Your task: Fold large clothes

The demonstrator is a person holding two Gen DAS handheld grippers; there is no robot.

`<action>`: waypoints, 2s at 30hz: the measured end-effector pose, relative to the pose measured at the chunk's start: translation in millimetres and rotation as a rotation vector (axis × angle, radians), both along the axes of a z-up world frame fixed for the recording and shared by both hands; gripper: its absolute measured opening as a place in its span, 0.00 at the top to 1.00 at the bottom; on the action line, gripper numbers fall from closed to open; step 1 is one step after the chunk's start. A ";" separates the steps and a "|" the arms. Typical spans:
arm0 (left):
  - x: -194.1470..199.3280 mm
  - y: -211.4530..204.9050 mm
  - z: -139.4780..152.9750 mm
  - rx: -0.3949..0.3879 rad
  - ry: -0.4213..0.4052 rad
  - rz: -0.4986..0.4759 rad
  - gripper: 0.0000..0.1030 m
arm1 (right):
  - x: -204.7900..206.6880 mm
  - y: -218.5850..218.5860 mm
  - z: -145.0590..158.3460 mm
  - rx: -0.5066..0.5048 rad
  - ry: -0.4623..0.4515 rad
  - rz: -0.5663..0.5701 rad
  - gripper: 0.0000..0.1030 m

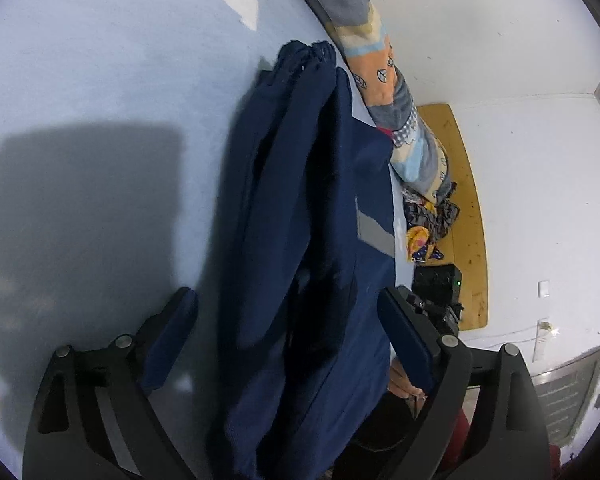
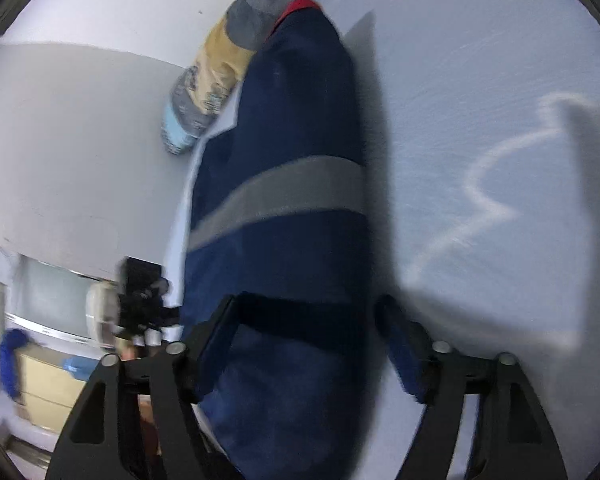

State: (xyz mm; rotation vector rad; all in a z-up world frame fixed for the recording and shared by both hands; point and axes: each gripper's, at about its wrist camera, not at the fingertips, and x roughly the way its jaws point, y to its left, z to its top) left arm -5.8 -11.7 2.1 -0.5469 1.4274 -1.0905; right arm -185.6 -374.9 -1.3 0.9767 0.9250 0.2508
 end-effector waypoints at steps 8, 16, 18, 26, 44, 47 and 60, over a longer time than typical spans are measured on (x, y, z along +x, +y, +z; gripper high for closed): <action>14.1 -36.9 7.0 0.005 0.032 -0.024 0.13 | 28.6 13.4 2.8 -0.035 -0.052 0.045 0.19; -15.9 -60.2 38.5 0.053 -0.094 -0.065 0.54 | 14.7 12.8 39.4 -0.148 -0.128 0.033 0.57; -28.2 -73.3 47.7 0.049 -0.115 -0.095 0.54 | 8.3 12.8 52.8 -0.194 -0.143 0.042 0.58; -108.0 -152.6 60.8 0.068 -0.143 -0.267 0.54 | -75.9 -41.8 90.3 -0.286 -0.134 -0.026 0.58; -212.4 -193.1 118.4 0.389 -0.870 -0.096 0.49 | -107.4 -91.2 93.9 -0.584 -0.007 -0.218 0.87; -192.2 -221.5 106.2 0.434 -0.845 -0.108 0.49 | -80.6 -75.0 86.6 -0.626 0.014 -0.189 0.88; -164.4 -249.7 57.1 0.530 -0.771 -0.109 0.54 | -47.1 -78.3 38.8 -0.620 0.200 -0.132 0.90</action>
